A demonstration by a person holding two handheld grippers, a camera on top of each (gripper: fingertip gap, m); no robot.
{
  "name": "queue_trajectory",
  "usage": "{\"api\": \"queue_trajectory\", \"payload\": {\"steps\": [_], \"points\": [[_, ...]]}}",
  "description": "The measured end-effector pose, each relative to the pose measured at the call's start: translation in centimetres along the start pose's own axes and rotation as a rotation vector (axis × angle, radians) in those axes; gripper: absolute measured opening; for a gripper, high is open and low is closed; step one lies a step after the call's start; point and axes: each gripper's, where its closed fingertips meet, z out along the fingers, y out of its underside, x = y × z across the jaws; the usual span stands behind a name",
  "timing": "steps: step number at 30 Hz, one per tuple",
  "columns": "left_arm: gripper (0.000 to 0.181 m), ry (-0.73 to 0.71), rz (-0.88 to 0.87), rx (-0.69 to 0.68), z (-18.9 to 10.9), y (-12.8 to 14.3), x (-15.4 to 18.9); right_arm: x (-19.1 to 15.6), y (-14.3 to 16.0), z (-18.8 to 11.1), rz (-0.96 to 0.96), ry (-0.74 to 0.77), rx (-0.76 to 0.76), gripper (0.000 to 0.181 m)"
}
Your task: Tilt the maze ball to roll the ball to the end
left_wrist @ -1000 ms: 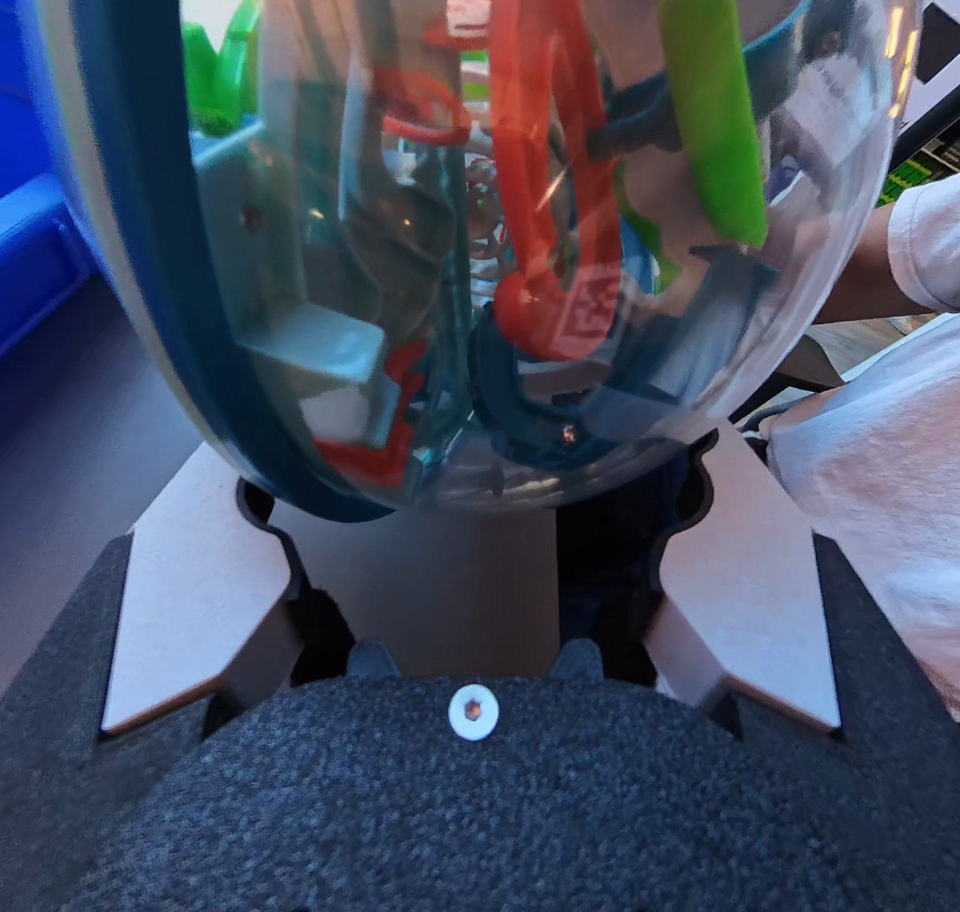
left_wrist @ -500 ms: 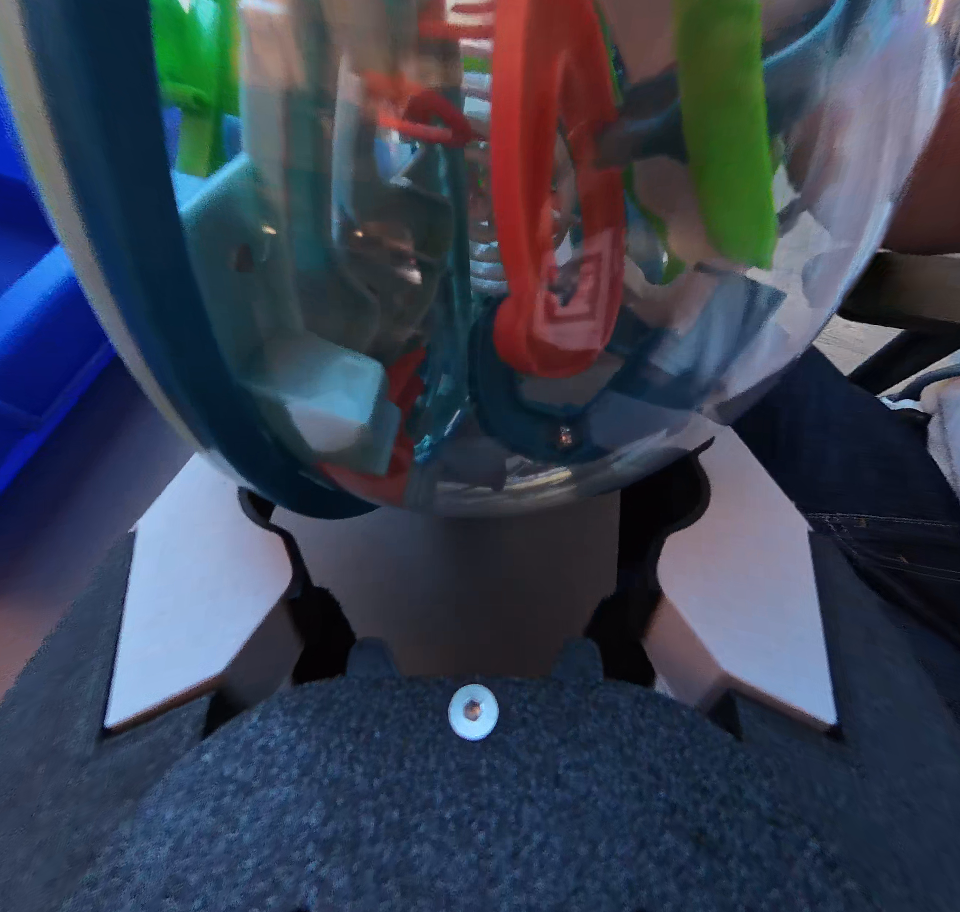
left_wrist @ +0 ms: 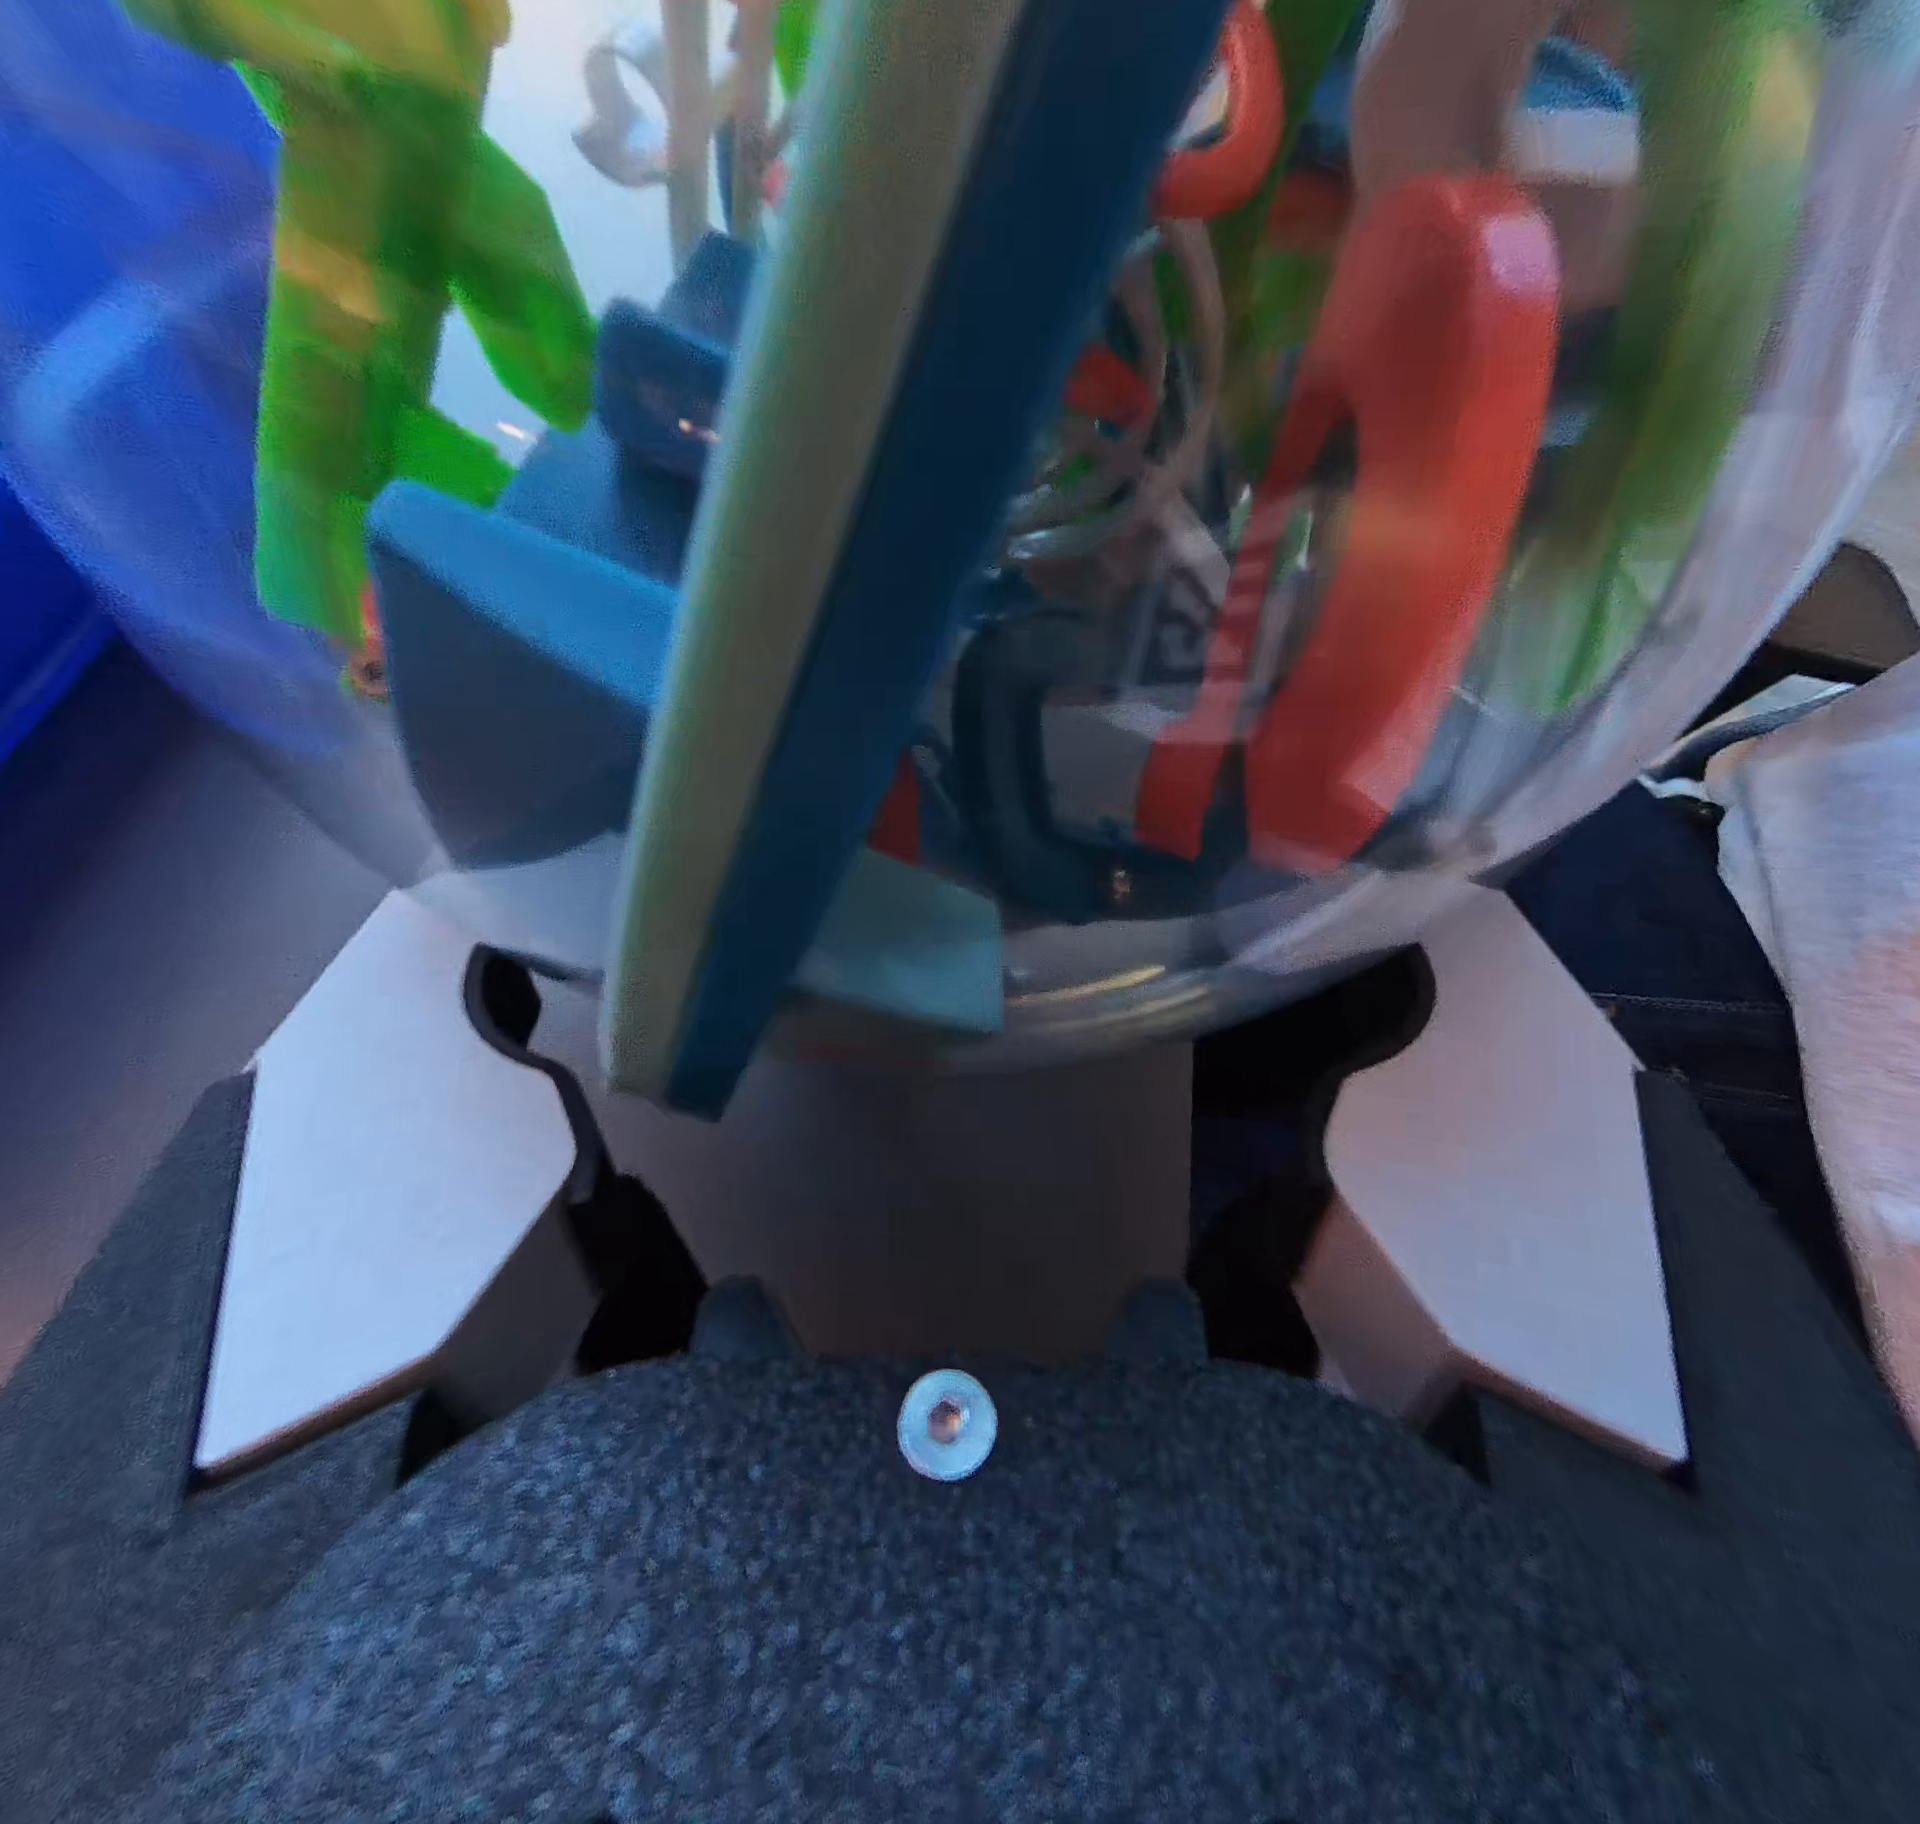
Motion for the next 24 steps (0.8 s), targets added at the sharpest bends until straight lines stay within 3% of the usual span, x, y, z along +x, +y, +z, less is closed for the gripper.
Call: {"api": "queue_trajectory", "payload": {"steps": [9, 14, 19, 24], "points": [[0.152, -0.11, 0.082, -0.035, 0.3, 0.5, -0.3, -0.7, 0.8, -0.4, -0.136, 0.037, -0.052, 0.154], [0.149, -0.121, 0.103, -0.032, 0.3, 0.4, -0.1, -0.8, 0.4, -0.8, -0.038, 0.087, -0.022, 0.154], [0.151, -0.112, 0.113, -0.056, 0.6, 0.7, 0.1, -0.8, 0.7, -0.8, -0.012, 0.086, 0.003, 0.154], [0.16, -0.003, 0.006, 0.036, 0.1, -0.5, 1.2, -1.1, 0.9, -0.7, -0.1, 0.089, -0.008, 0.154]]}}
